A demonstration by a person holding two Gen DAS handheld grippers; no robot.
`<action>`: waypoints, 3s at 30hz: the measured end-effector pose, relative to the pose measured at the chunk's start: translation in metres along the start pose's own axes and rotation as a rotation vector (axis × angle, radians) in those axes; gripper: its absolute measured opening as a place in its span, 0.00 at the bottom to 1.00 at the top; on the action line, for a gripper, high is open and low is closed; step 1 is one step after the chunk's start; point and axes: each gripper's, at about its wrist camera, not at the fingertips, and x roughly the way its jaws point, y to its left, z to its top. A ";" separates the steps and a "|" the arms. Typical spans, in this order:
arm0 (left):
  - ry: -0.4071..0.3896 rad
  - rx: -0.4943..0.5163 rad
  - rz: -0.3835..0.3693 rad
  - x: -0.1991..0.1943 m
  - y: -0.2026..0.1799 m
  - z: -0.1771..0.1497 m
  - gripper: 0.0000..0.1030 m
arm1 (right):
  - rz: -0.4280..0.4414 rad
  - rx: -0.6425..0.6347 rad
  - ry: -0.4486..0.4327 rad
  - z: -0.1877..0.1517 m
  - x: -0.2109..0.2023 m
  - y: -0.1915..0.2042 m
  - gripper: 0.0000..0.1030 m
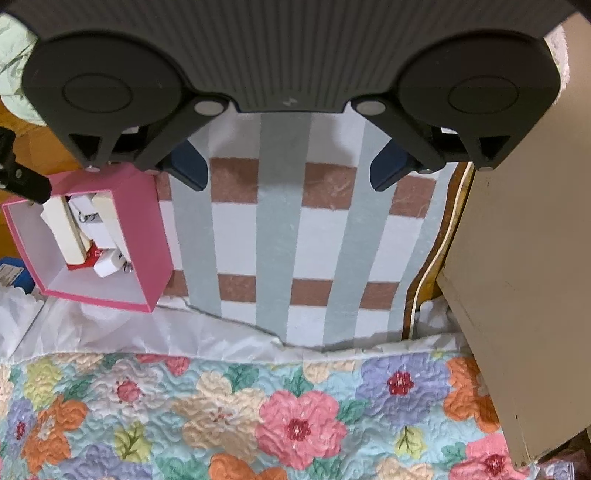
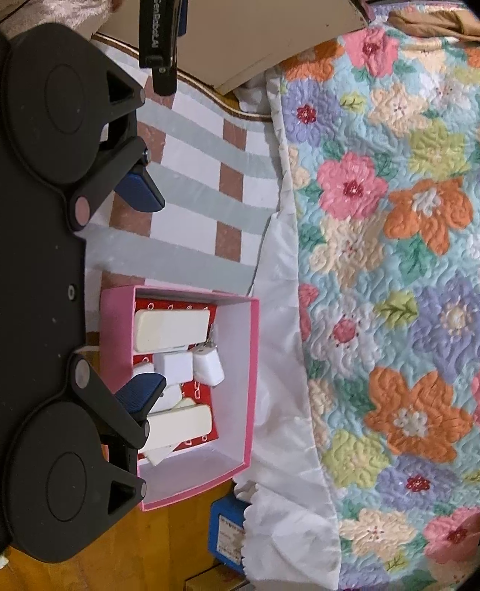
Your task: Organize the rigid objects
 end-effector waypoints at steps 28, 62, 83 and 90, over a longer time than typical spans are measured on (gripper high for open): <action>0.134 0.042 0.065 0.012 0.000 -0.001 0.93 | -0.044 -0.005 0.076 -0.005 0.006 0.000 0.93; 0.162 0.047 0.076 0.017 0.003 0.000 0.93 | -0.087 -0.040 0.079 -0.003 0.010 -0.002 0.93; 0.128 0.069 0.146 0.015 0.002 0.001 0.93 | -0.106 -0.053 0.072 -0.003 0.007 0.002 0.93; 0.131 0.080 0.139 0.014 0.001 0.001 0.93 | -0.113 -0.057 0.076 -0.003 0.008 0.002 0.93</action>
